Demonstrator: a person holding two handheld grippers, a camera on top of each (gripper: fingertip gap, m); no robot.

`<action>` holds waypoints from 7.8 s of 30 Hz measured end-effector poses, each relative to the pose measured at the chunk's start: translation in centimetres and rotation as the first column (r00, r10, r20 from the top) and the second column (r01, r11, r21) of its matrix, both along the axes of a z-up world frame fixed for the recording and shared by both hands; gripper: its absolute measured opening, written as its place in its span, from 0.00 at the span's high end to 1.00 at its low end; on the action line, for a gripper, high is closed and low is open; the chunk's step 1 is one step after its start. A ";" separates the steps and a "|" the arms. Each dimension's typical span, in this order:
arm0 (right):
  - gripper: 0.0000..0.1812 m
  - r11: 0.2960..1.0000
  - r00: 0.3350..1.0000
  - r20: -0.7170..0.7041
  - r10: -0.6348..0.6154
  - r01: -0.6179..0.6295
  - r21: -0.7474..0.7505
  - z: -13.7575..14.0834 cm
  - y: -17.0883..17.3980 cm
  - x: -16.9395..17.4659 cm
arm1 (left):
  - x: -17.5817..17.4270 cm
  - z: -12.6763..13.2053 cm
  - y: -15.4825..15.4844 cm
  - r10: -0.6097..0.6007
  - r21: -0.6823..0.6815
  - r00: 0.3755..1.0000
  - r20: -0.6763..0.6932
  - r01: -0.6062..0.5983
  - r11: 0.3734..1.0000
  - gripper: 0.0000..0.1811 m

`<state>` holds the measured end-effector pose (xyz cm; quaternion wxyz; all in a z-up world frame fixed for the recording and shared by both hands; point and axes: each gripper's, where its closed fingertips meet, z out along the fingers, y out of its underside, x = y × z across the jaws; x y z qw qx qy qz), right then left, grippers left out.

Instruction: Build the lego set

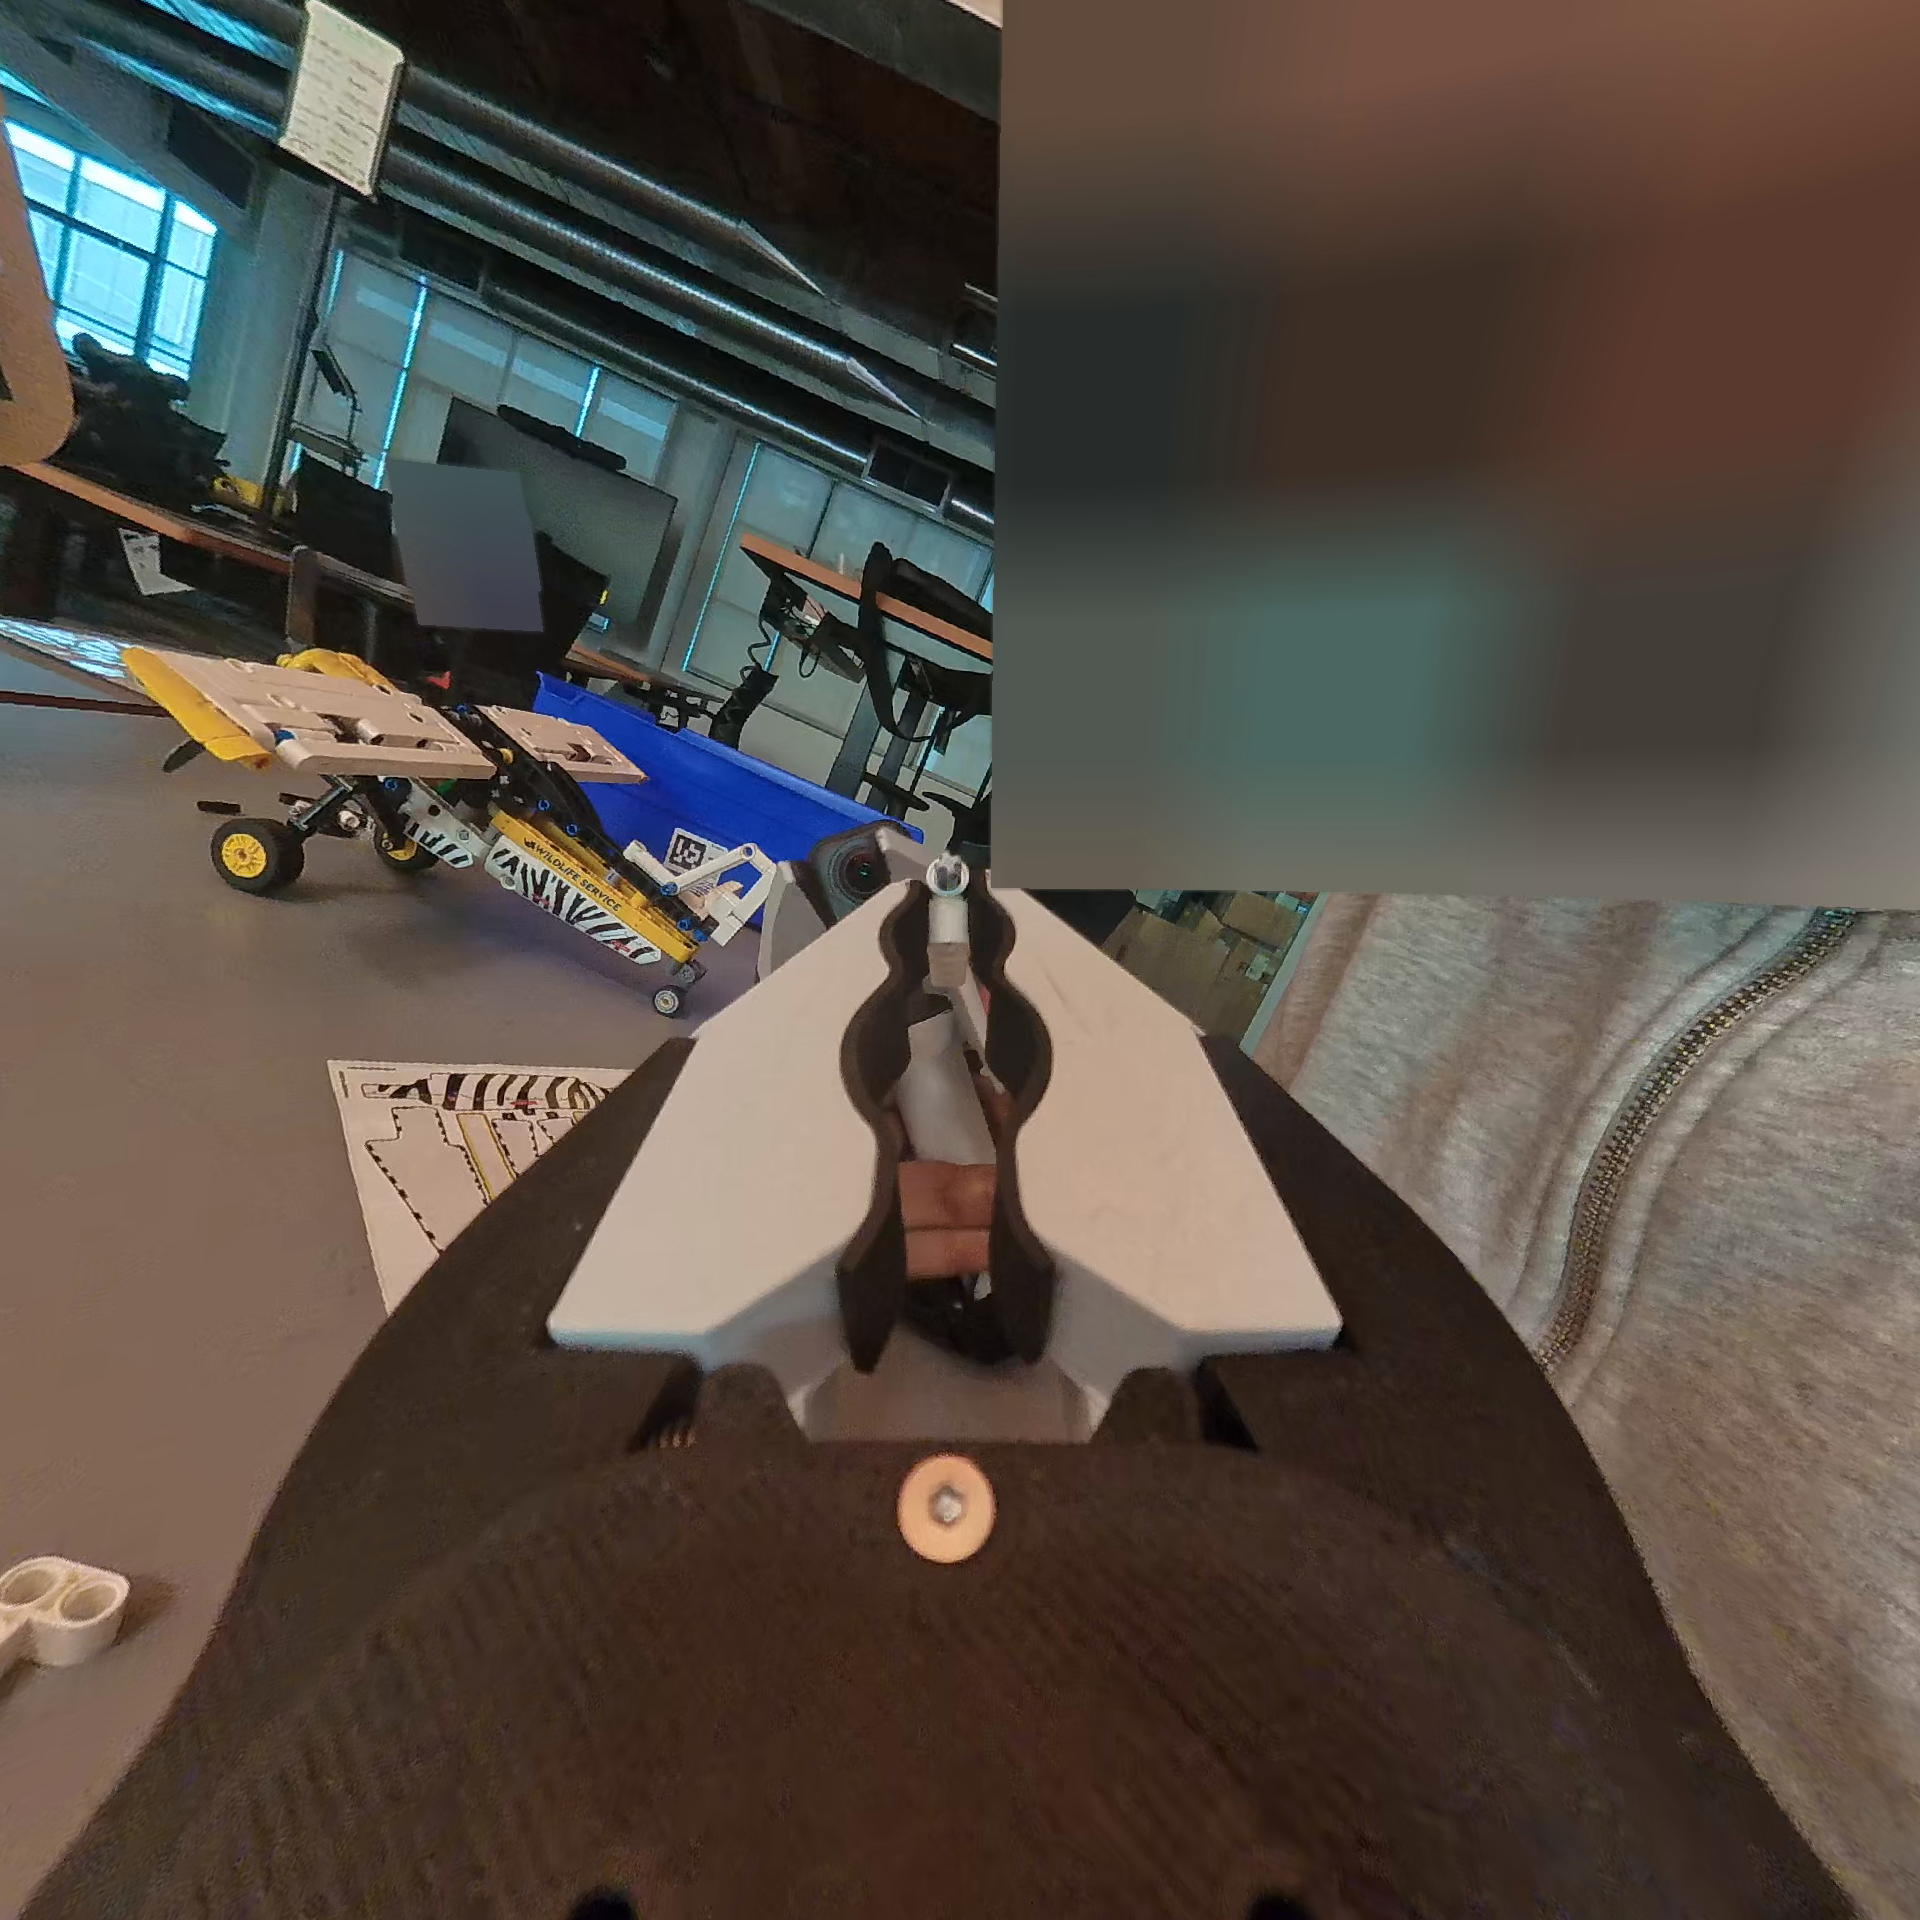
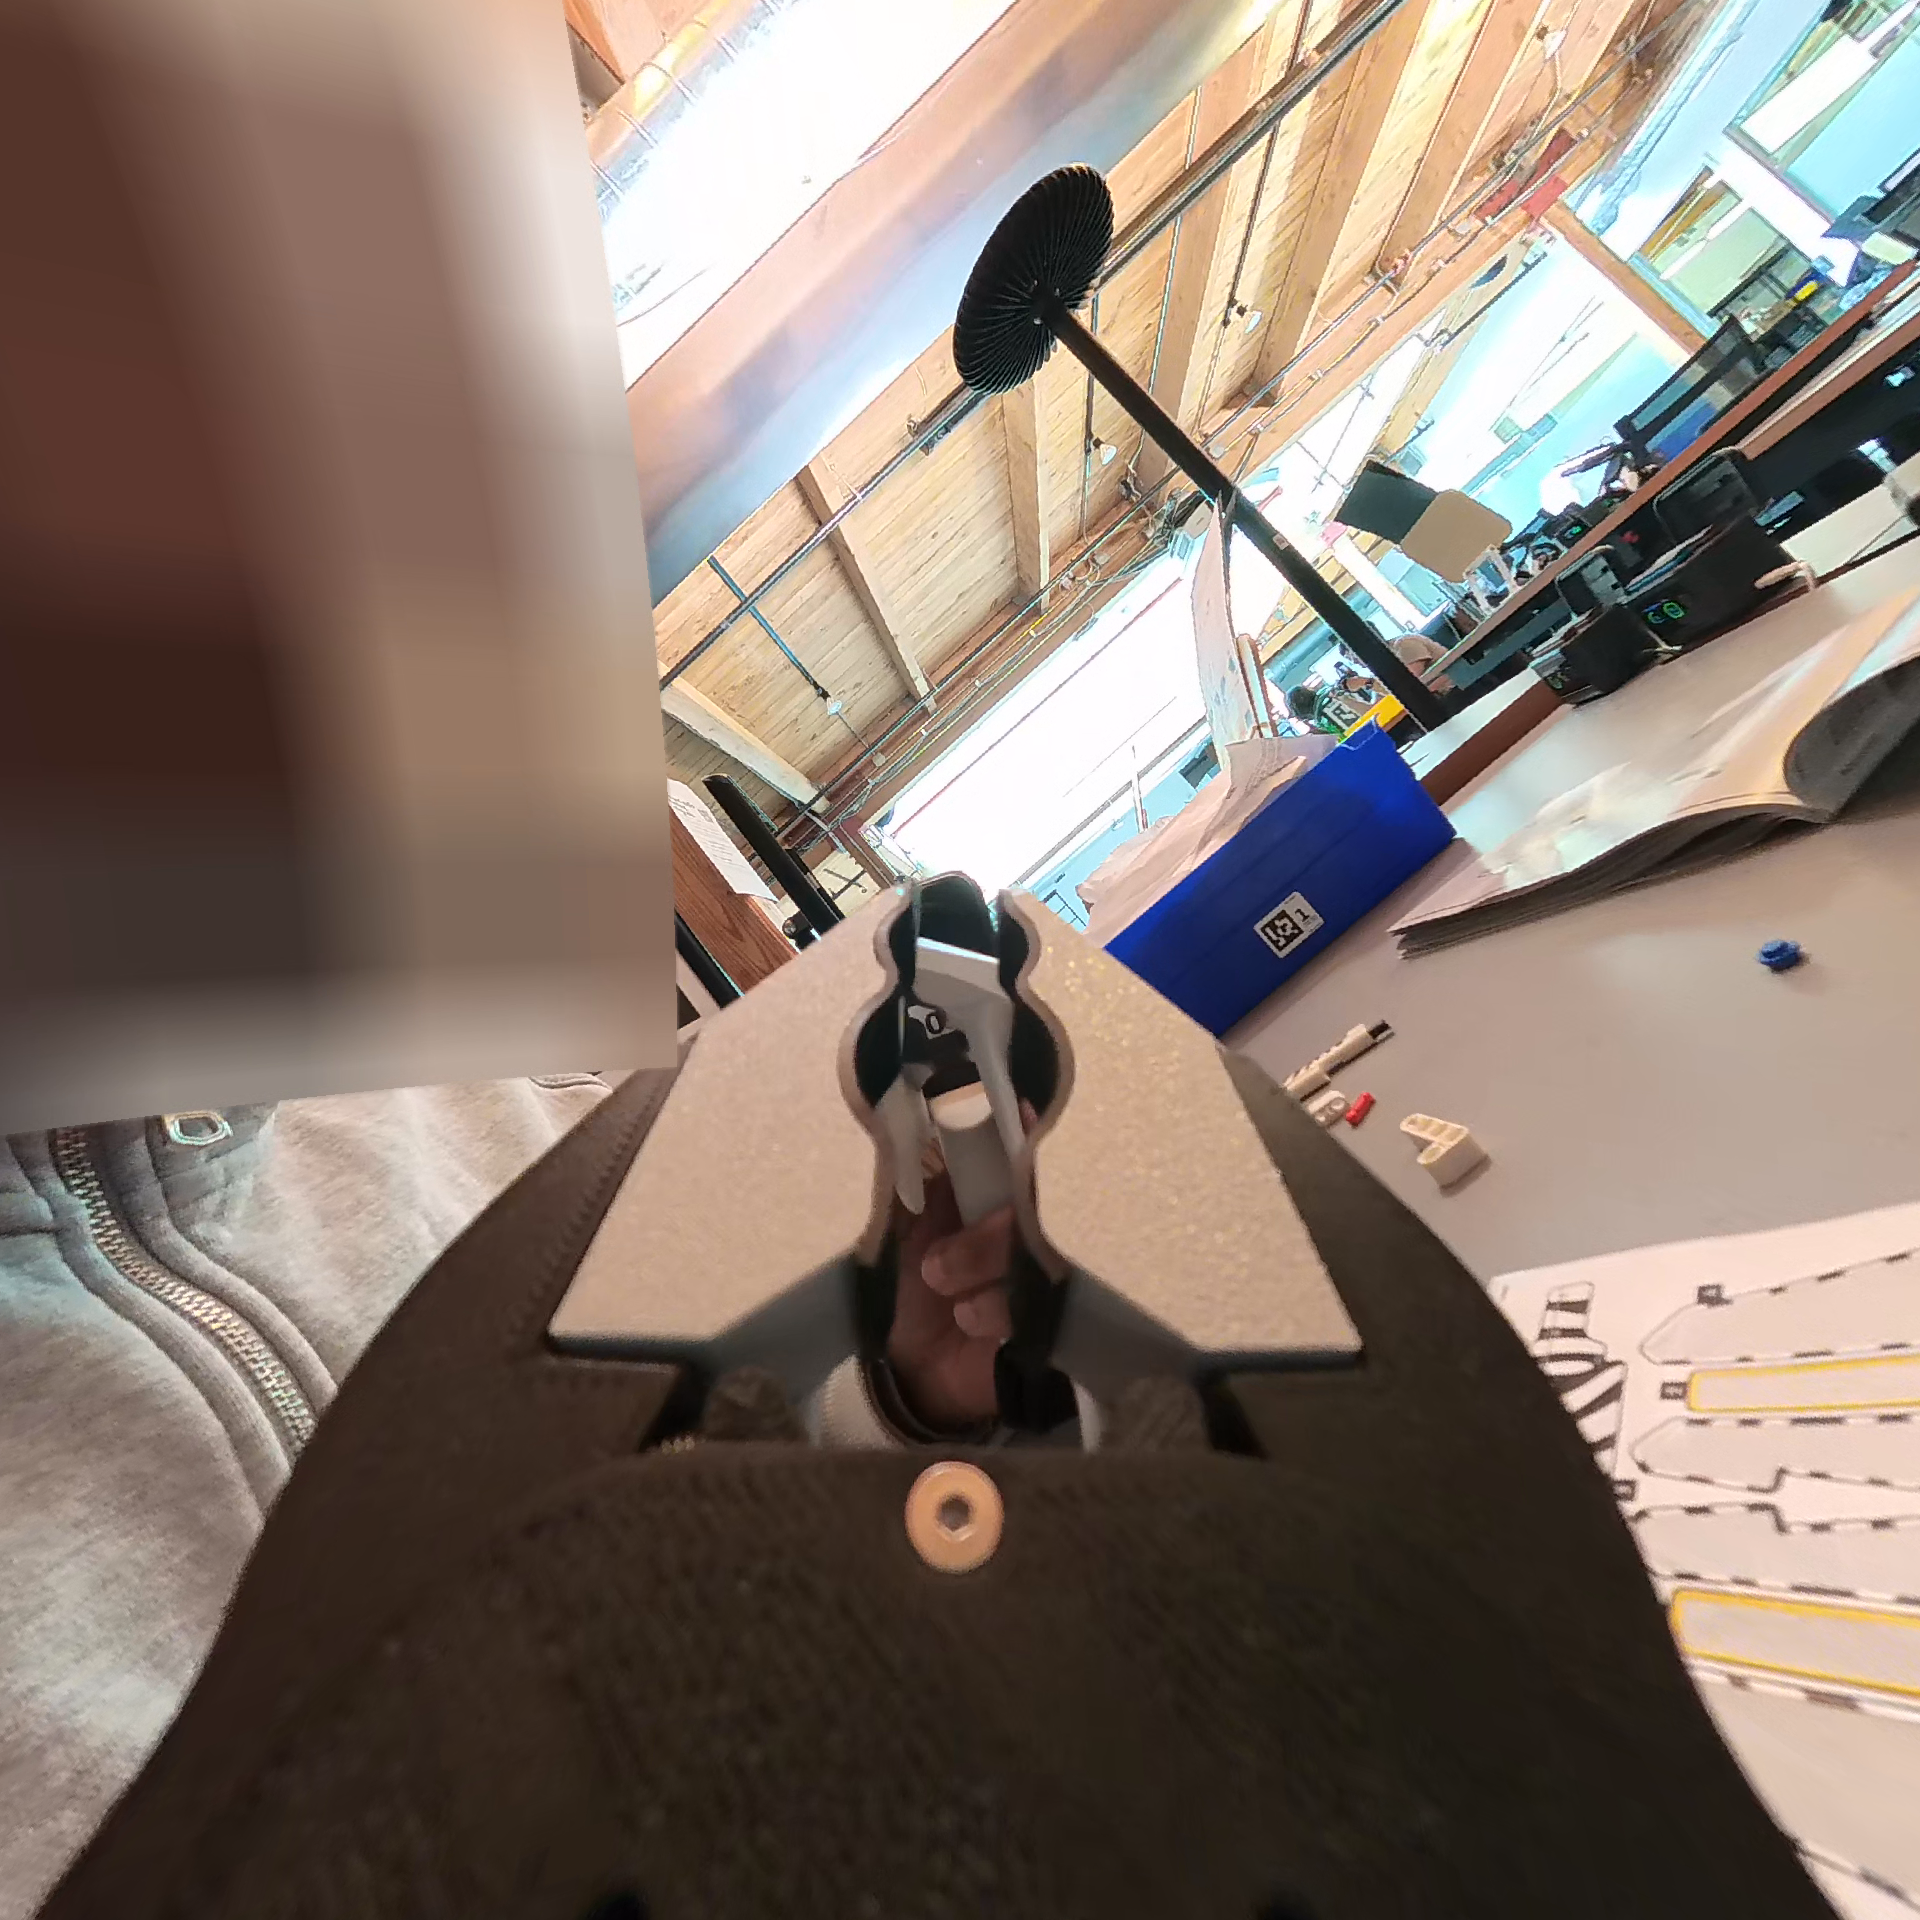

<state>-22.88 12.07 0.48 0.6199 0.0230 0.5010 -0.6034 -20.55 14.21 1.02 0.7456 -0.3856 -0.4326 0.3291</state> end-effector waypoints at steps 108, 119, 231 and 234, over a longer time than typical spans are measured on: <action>0.86 0.979 0.944 -0.282 -0.170 0.128 -0.160 0.6 1.3 3.0 | 0.6 0.8 -0.4 0.036 0.003 0.998 -0.047 -0.036 0.999 0.97; 0.97 0.981 0.942 -0.304 -0.143 0.094 -0.169 0.6 1.5 3.6 | 0.6 0.8 -0.2 0.017 0.011 0.998 -0.052 -0.017 1.000 0.96; 0.97 0.949 0.882 -0.422 -0.212 0.083 -0.303 1.0 3.2 4.9 | 12.6 -11.8 -17.3 0.720 -0.628 0.253 0.646 -0.361 0.690 0.88; 0.97 0.950 0.882 -0.420 -0.212 0.085 -0.301 1.0 3.2 4.8 | 11.7 -10.7 -16.7 0.713 -0.605 0.319 0.625 -0.379 0.700 0.88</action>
